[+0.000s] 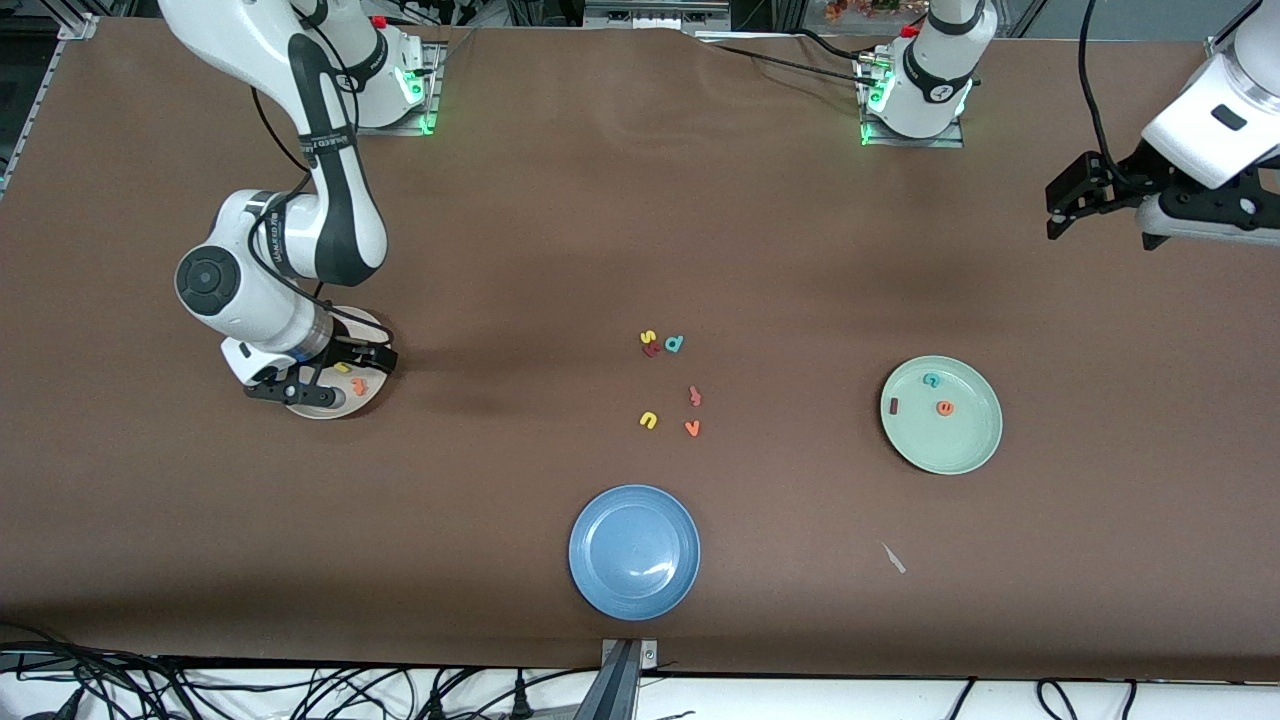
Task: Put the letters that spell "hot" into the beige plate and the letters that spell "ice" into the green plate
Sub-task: 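Drop the blue o on the cream plate while the left gripper returns to rest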
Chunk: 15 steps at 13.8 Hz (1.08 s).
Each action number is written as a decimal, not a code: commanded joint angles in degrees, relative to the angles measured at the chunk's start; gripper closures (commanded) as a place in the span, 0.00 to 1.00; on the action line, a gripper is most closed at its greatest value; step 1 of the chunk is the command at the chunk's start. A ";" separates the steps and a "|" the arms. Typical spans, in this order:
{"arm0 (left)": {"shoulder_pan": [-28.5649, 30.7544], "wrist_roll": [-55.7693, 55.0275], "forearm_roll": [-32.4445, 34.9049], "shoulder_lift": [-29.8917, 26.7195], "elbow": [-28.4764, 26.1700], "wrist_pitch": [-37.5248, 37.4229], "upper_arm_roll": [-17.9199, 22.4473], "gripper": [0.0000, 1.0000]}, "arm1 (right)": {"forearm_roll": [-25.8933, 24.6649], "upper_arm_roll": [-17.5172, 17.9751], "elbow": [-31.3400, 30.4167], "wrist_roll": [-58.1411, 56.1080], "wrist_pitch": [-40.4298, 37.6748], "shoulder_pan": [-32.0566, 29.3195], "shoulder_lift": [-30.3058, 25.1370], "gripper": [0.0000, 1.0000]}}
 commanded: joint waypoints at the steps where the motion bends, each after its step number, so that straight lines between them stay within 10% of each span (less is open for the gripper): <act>1: -0.60 -0.85 -1.17 -1.05 -2.68 0.32 1.39 0.00 | 0.95 -0.28 5.05 2.96 -6.26 0.63 1.00 0.00; 5: -0.95 -0.67 -1.53 0.98 0.39 -2.76 0.96 0.00 | -1.23 2.50 10.34 6.13 -13.74 -1.89 2.42 0.00; 9: -0.43 -0.49 -1.52 0.89 0.92 -5.05 1.05 0.00 | -16.16 28.23 10.17 10.17 -14.89 -26.75 -4.52 0.00; 12: -0.42 -0.58 -1.70 1.24 1.18 -4.61 1.05 0.00 | -21.18 37.83 7.98 6.51 -17.96 -38.88 -11.10 0.00; 15: -0.51 -0.49 -1.61 1.68 1.18 -4.35 1.05 0.00 | -21.63 39.53 7.18 2.01 -25.94 -42.08 -19.36 0.00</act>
